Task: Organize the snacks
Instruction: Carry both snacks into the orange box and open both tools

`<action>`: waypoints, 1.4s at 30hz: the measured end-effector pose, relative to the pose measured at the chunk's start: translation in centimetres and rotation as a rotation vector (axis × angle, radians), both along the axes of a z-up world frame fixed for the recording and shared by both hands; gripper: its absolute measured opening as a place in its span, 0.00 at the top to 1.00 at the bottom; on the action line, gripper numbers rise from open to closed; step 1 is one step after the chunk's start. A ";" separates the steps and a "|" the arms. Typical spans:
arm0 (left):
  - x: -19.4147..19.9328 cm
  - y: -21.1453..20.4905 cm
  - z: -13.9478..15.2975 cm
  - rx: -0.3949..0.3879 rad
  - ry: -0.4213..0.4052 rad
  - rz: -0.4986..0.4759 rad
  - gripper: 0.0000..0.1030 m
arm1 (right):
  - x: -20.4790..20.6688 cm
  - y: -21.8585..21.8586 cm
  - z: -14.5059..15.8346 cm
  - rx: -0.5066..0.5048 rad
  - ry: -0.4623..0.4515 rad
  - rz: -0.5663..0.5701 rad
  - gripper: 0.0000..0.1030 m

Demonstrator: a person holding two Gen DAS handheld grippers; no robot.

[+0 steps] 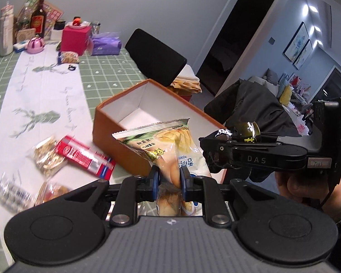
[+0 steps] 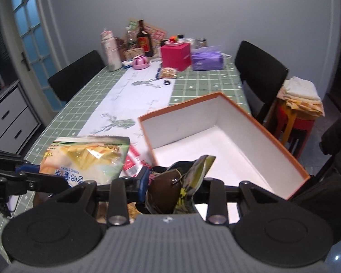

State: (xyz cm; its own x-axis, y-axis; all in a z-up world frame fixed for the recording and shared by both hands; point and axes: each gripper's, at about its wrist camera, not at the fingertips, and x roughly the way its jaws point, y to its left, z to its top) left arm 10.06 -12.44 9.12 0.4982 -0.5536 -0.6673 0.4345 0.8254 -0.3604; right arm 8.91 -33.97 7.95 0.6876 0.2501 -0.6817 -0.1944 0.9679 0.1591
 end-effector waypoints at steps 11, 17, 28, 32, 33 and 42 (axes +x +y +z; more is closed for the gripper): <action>4.1 -6.4 -0.8 0.076 -0.046 -0.061 0.80 | 3.9 -4.1 -3.2 -0.026 0.080 -0.113 0.70; 6.2 -8.8 -3.1 0.151 -0.028 -0.068 0.80 | 6.4 -4.6 -6.7 -0.063 0.167 -0.122 0.70; 8.9 -11.8 -6.2 0.229 0.004 -0.098 0.80 | 7.4 -5.0 -8.3 -0.061 0.215 -0.103 0.71; 9.9 -12.7 -7.2 0.258 0.032 -0.116 0.80 | 8.0 -5.0 -8.8 -0.063 0.247 -0.096 0.82; 10.0 -13.1 -7.6 0.277 0.044 -0.124 0.80 | 8.2 -5.0 -9.0 -0.074 0.251 -0.099 0.82; 10.5 -14.9 -9.7 0.328 0.093 -0.141 0.80 | 8.3 -5.2 -10.5 -0.107 0.290 -0.106 0.84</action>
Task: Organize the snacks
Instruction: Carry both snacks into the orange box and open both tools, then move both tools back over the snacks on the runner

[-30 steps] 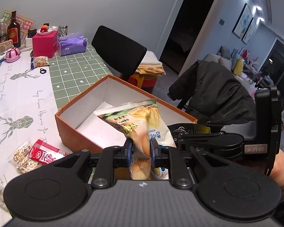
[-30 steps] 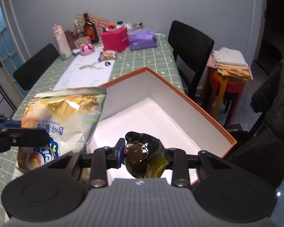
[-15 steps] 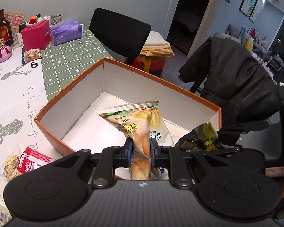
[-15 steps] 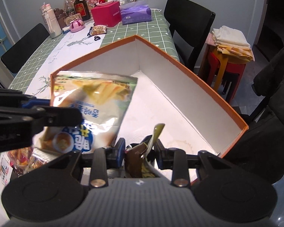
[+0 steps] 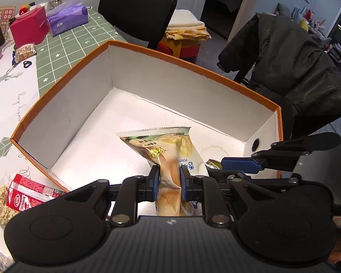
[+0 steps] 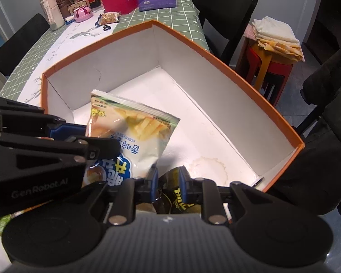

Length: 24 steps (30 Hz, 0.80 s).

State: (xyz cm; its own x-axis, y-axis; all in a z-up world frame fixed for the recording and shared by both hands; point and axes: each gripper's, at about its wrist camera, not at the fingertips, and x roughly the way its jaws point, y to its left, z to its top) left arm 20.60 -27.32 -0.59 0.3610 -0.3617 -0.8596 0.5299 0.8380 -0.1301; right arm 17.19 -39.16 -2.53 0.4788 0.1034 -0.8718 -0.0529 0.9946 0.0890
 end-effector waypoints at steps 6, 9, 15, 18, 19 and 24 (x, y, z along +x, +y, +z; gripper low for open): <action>0.8 0.6 -0.4 -0.027 0.011 0.075 0.68 | 0.0 -0.3 0.5 -0.002 -0.020 -0.021 0.82; 1.0 1.5 0.3 -0.073 0.015 0.094 0.57 | -0.1 -0.7 0.6 0.001 -0.027 -0.033 0.82; 0.6 3.1 2.2 -0.119 -0.007 0.110 0.57 | -0.3 -0.6 1.1 0.001 -0.041 -0.037 0.80; -0.1 4.1 3.1 -0.127 -0.027 0.113 0.57 | -0.8 -0.5 1.7 0.005 -0.062 -0.036 0.70; -0.4 4.5 3.4 -0.128 -0.032 0.113 0.57 | -1.0 -0.3 2.0 0.006 -0.070 -0.035 0.69; -2.0 6.5 5.0 -0.115 -0.071 0.112 0.57 | -2.1 0.7 3.5 0.000 -0.113 -0.016 0.67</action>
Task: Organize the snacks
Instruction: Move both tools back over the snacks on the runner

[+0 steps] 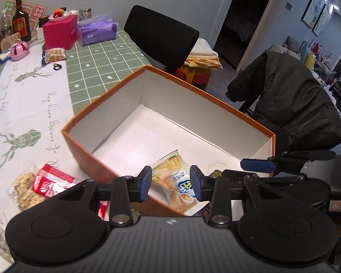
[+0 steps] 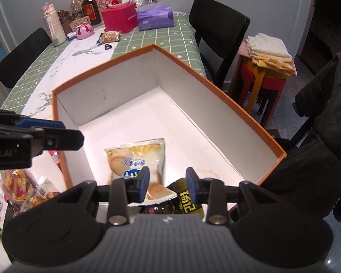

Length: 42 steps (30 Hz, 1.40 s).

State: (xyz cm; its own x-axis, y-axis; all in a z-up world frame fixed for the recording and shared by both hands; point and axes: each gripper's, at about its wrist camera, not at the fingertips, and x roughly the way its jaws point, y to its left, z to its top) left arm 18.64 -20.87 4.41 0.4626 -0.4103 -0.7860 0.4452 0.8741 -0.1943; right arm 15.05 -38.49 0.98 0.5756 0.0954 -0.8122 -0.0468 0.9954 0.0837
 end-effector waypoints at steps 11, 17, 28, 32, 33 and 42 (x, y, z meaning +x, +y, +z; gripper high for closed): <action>-5.7 6.8 1.3 0.118 -0.075 0.054 0.52 | -3.8 4.5 2.9 0.015 -0.094 0.114 0.61; -7.5 11.2 0.8 0.142 -0.063 0.122 0.52 | -5.2 8.4 3.1 -0.001 -0.091 0.210 0.60; -10.2 16.4 0.0 0.145 -0.047 0.167 0.52 | -6.7 14.1 2.6 -0.022 -0.079 0.339 0.56; -10.6 17.9 -0.7 0.142 -0.036 0.181 0.52 | -6.8 15.3 1.8 -0.021 -0.063 0.372 0.56; -10.6 18.2 -0.9 0.144 -0.033 0.183 0.52 | -6.8 15.6 1.6 -0.020 -0.060 0.379 0.55; -10.6 20.4 -3.1 0.152 0.001 0.200 0.49 | -6.2 17.5 -1.5 -0.052 0.000 0.412 0.49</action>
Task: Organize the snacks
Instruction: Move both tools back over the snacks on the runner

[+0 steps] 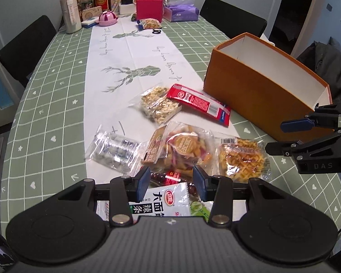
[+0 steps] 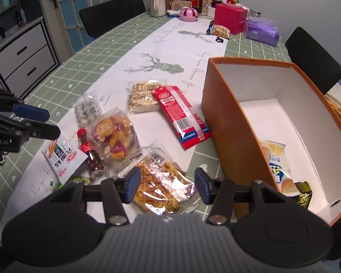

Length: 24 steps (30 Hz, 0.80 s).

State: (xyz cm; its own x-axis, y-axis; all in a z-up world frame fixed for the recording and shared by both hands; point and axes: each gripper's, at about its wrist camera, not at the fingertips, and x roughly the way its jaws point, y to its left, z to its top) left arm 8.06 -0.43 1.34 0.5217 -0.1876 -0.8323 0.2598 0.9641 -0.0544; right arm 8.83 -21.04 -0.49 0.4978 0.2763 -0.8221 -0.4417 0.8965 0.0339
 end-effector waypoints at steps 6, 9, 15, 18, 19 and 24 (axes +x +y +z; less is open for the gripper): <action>0.1 0.1 -1.7 0.027 0.035 -0.016 0.49 | 0.3 0.8 -1.9 -0.032 0.029 0.014 0.47; 0.1 0.4 -2.1 0.026 0.047 -0.015 0.49 | 0.4 0.9 -2.5 -0.039 0.041 0.017 0.46; 0.2 0.7 -2.8 0.034 0.064 -0.018 0.49 | 0.7 1.5 -4.0 -0.057 0.068 0.034 0.44; 0.2 0.9 -3.1 0.041 0.073 -0.020 0.49 | 1.0 1.9 -4.5 -0.062 0.077 0.041 0.44; 0.2 0.9 -3.2 0.043 0.077 -0.021 0.48 | 1.2 2.0 -4.7 -0.060 0.081 0.043 0.44; 0.0 1.6 -3.8 0.046 0.103 -0.023 0.43 | 1.6 2.6 -5.4 -0.069 0.089 0.057 0.41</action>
